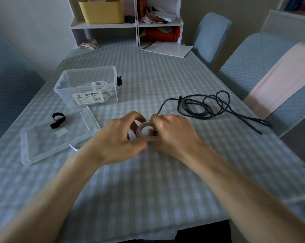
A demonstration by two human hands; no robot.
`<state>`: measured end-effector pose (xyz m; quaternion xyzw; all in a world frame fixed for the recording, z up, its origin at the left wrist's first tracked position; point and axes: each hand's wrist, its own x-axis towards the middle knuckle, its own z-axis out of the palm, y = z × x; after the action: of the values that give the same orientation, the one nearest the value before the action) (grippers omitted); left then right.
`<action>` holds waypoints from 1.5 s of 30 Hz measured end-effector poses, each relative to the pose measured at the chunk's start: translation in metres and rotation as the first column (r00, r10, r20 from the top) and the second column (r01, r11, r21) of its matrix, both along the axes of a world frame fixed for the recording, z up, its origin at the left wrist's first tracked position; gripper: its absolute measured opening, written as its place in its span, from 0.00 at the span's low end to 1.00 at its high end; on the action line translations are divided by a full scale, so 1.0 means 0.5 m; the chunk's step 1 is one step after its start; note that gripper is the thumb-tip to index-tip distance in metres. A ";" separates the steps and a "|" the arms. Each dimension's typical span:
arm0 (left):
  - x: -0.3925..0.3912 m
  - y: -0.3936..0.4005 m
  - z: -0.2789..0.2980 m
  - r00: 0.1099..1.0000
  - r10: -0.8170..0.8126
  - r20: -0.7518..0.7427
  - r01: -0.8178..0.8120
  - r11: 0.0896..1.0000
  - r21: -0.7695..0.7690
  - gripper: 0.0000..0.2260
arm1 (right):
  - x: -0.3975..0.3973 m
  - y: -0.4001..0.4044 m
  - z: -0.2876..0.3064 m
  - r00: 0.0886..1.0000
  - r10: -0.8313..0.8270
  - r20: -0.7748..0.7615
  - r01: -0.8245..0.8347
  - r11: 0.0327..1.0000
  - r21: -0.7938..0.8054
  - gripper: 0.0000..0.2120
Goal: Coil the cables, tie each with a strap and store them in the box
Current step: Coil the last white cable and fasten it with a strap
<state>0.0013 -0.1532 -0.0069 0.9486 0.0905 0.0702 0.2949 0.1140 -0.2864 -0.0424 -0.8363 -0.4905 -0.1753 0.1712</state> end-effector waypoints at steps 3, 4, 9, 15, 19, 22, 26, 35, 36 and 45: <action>0.000 -0.025 -0.001 0.998 0.053 0.027 -0.059 0.902 0.428 0.20 | -0.016 0.013 0.003 0.998 -0.004 0.064 0.005 1.000 -0.015 0.10; 0.004 -0.035 -0.006 0.994 0.098 0.041 -0.105 0.829 0.549 0.17 | -0.025 0.017 0.001 0.998 -0.008 0.067 0.008 1.000 0.005 0.13; 0.016 -0.048 -0.033 0.985 0.163 0.063 -0.158 0.674 0.722 0.12 | -0.034 0.006 -0.001 0.999 0.035 0.020 -0.035 0.999 -0.004 0.15; 0.005 -0.030 -0.031 0.980 0.048 0.195 -0.181 0.637 0.750 0.20 | -0.035 -0.007 0.034 0.972 0.119 -0.200 -0.123 0.992 -0.006 0.15; -0.006 -0.040 -0.038 0.974 0.088 0.209 -0.220 0.594 0.774 0.19 | -0.046 0.000 0.044 0.973 0.079 -0.218 -0.097 0.992 -0.077 0.12; -0.011 -0.040 -0.050 0.958 0.130 0.256 -0.283 0.568 0.772 0.17 | -0.061 0.013 0.047 0.960 0.094 -0.262 -0.114 0.992 -0.061 0.12; -0.019 -0.016 -0.045 0.960 0.139 0.244 -0.277 0.614 0.740 0.19 | -0.071 0.025 0.049 0.982 0.094 -0.167 -0.111 0.989 -0.096 0.16; -0.069 -0.003 -0.013 0.997 0.068 -0.027 -0.018 0.588 0.809 0.06 | -0.081 0.041 0.024 0.974 0.186 0.133 -0.171 0.979 -0.113 0.17; -0.074 0.002 -0.012 0.998 0.055 -0.038 -0.004 0.612 0.790 0.05 | -0.085 0.043 0.024 0.972 0.198 0.128 -0.183 0.976 -0.119 0.16; -0.119 0.014 -0.013 0.967 0.253 0.034 -0.179 0.574 0.799 0.14 | -0.140 0.075 0.032 0.982 0.173 -0.082 -0.181 0.978 -0.102 0.15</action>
<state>-0.0585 -0.1463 -0.0136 0.9638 0.1768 0.0987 -0.1733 0.0441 -0.2491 -0.0262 -0.8032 -0.5653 -0.1018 0.1578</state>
